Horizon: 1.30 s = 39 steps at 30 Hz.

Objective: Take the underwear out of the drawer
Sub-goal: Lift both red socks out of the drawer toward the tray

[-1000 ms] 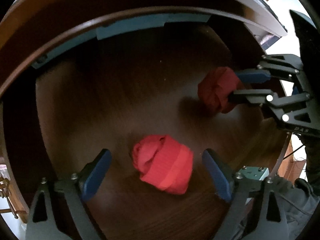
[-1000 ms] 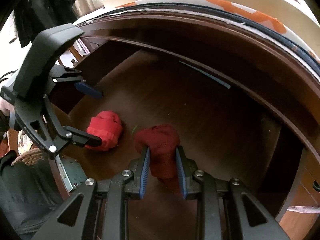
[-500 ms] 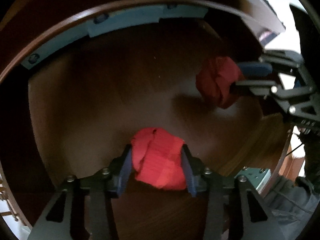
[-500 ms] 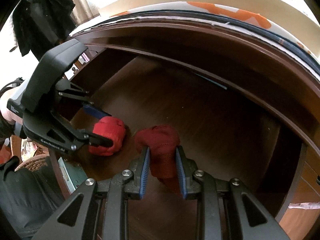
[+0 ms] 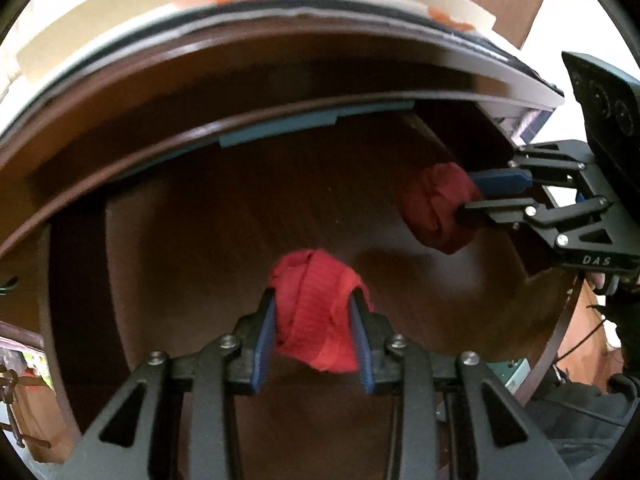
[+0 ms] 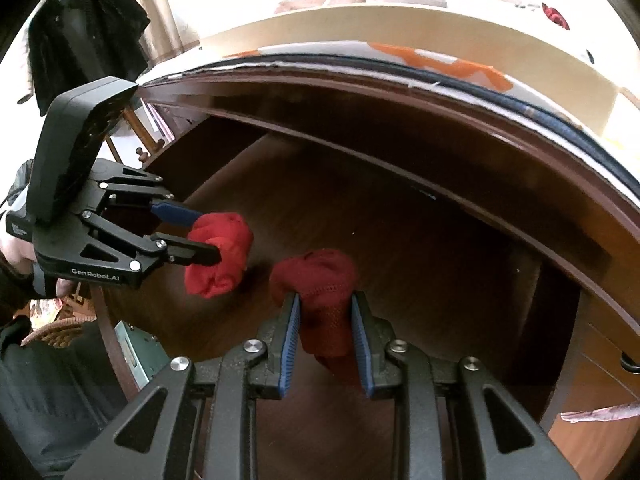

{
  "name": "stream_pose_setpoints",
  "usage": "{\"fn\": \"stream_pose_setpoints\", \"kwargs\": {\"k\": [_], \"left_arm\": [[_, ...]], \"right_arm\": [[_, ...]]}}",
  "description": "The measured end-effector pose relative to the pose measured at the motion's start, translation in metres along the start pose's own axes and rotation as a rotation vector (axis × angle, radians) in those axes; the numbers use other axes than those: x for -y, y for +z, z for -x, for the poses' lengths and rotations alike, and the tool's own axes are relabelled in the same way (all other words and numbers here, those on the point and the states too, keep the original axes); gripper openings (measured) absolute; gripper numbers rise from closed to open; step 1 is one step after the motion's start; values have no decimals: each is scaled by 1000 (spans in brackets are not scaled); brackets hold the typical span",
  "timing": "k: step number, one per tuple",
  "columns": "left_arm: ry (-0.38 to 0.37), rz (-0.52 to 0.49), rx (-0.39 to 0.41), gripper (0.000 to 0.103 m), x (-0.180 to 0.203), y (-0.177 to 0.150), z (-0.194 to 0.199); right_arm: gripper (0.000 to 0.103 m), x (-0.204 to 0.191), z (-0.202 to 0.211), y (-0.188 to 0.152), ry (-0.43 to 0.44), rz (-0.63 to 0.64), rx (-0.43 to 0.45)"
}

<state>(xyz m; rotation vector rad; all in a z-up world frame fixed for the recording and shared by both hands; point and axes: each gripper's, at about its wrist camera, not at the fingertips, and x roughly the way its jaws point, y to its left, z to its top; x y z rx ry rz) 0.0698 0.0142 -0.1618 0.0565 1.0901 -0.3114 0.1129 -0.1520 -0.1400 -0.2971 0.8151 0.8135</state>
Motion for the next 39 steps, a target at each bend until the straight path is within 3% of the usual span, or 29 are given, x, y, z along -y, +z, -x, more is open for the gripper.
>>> {"fn": "stream_pose_setpoints", "kwargs": {"k": [11, 32, 39], "left_arm": [[101, -39, 126, 33, 2, -16, 30], [201, -27, 322, 32, -19, -28, 89], [222, -13, 376, 32, -4, -14, 87]], "right_arm": [[28, 0, 18, -8, -7, 0, 63], [28, 2, 66, -31, -55, 33, 278], [28, -1, 71, -33, -67, 40, 325]]}}
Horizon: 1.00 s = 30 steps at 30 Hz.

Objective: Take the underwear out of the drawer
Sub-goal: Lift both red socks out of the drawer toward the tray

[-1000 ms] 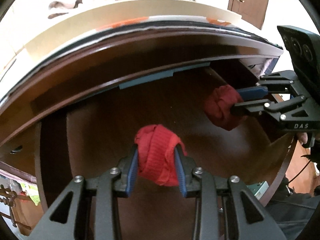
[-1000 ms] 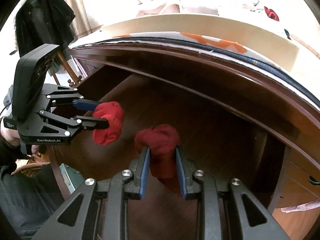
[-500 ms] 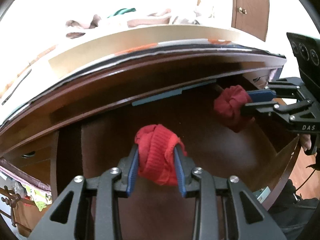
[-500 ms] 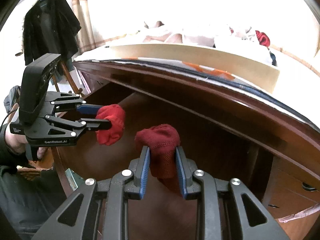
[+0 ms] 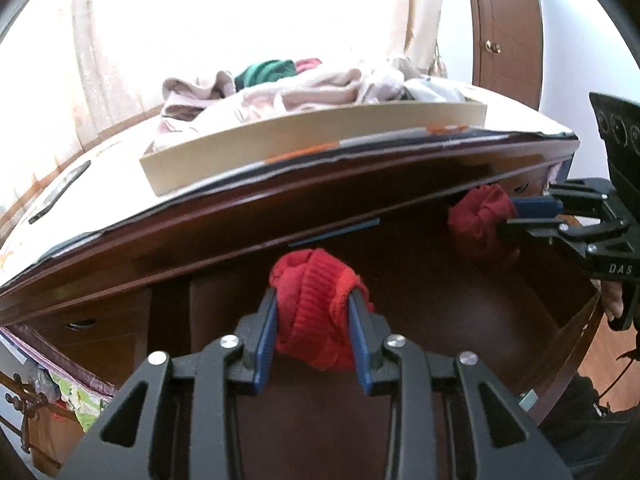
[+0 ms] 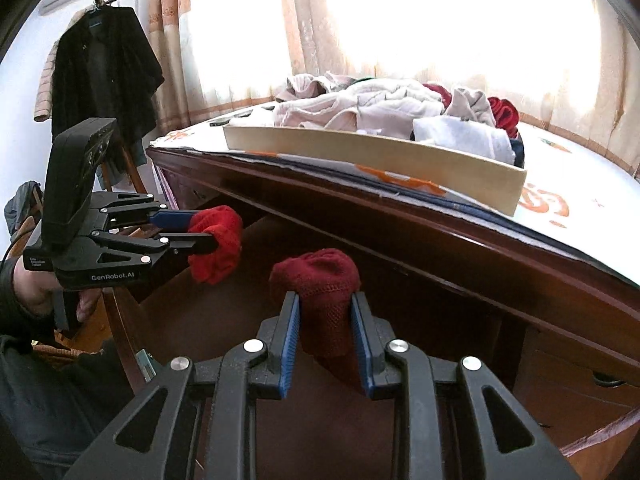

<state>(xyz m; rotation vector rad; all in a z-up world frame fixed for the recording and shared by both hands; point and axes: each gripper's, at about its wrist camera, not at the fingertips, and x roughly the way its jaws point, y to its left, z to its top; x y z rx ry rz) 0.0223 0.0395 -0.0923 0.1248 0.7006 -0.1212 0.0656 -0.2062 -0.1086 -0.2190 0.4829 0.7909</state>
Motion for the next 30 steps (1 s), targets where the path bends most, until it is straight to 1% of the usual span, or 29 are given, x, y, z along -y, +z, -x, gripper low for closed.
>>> {"fn": "stream_pose_setpoints", "kwargs": {"k": [13, 21, 30], "left_arm": [[30, 42, 112, 32, -3, 1, 15], [46, 53, 166, 32, -5, 1, 25], [73, 40, 232, 32, -6, 7, 38]], "right_arm": [[28, -4, 21, -5, -16, 33, 119], [28, -6, 24, -4, -16, 38, 161], [28, -9, 31, -4, -16, 50, 206]]}}
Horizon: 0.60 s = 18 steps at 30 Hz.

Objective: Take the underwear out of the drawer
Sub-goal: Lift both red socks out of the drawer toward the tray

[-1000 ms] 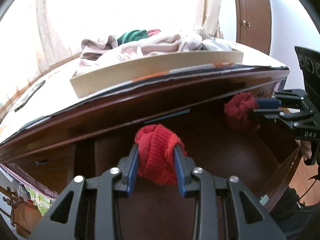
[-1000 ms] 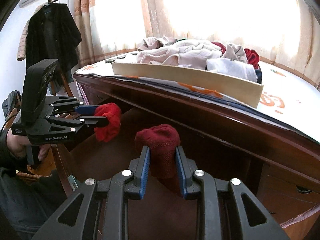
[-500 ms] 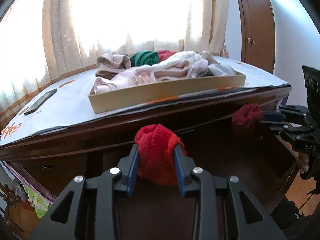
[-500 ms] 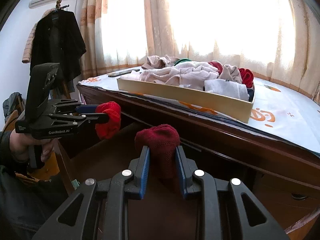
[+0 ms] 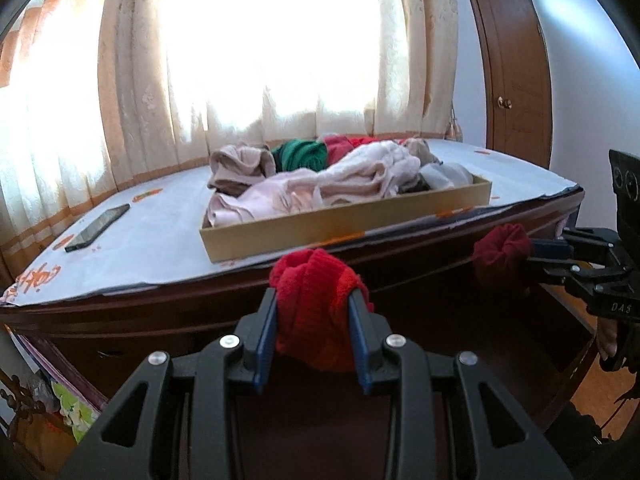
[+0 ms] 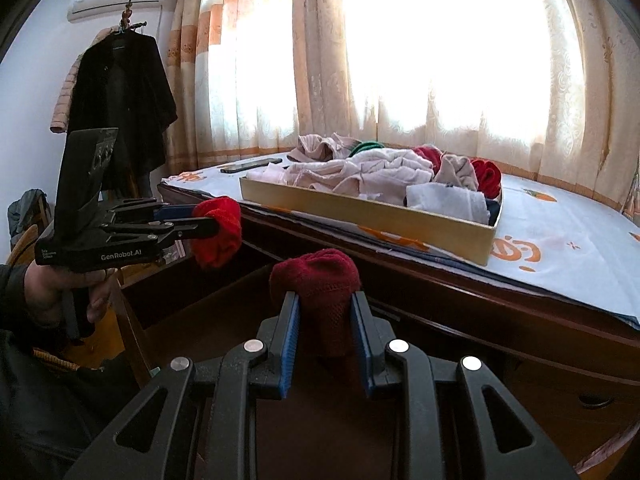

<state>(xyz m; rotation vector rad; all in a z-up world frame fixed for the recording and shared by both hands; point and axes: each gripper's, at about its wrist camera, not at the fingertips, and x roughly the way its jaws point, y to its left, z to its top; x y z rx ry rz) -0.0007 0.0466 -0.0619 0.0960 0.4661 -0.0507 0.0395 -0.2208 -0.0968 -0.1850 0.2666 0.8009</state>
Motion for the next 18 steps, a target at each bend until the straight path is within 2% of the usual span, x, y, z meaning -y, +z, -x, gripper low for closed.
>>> {"fn": "stream_pose_setpoints", "kwargs": {"k": [18], "left_arm": [[37, -18, 76, 32, -7, 21, 12]], "right_arm": [[28, -4, 15, 26, -1, 23, 94]]}}
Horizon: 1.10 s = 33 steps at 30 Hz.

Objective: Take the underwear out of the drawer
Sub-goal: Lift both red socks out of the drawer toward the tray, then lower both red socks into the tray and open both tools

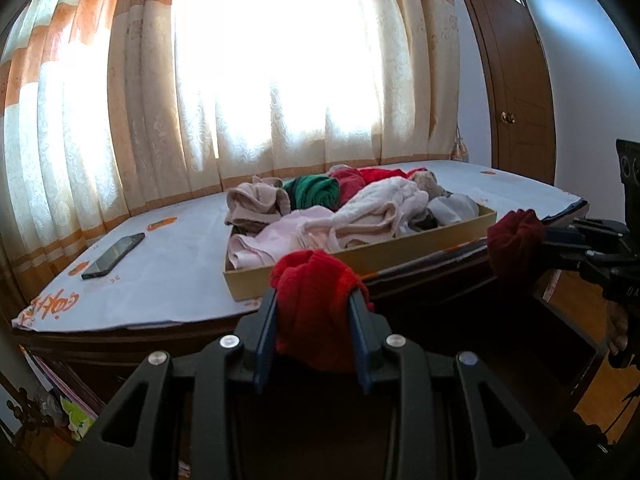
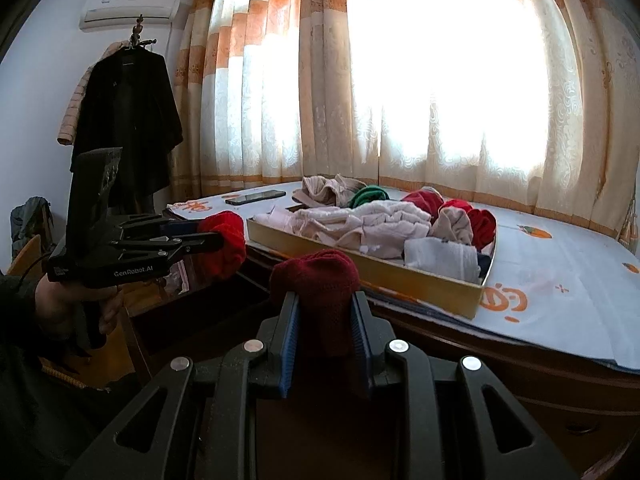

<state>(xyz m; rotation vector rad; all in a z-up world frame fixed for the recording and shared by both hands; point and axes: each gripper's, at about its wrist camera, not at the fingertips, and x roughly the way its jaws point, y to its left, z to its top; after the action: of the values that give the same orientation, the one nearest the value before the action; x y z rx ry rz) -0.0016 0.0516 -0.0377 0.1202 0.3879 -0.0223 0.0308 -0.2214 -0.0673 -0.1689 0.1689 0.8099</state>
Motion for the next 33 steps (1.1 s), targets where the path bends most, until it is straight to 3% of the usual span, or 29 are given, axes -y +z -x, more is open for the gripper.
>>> {"fn": "stream_pose_setpoints", "kwargs": {"k": [18, 24, 33], "left_arm": [[16, -70, 41, 32, -14, 63, -4], [-4, -91, 53, 32, -9, 93, -21], [-33, -102, -15, 32, -2, 121, -67]], "right_arm": [[28, 18, -5, 72, 5, -10, 59], [28, 33, -19, 102, -18, -18, 58], [28, 68, -59, 121, -60, -90, 4]]}}
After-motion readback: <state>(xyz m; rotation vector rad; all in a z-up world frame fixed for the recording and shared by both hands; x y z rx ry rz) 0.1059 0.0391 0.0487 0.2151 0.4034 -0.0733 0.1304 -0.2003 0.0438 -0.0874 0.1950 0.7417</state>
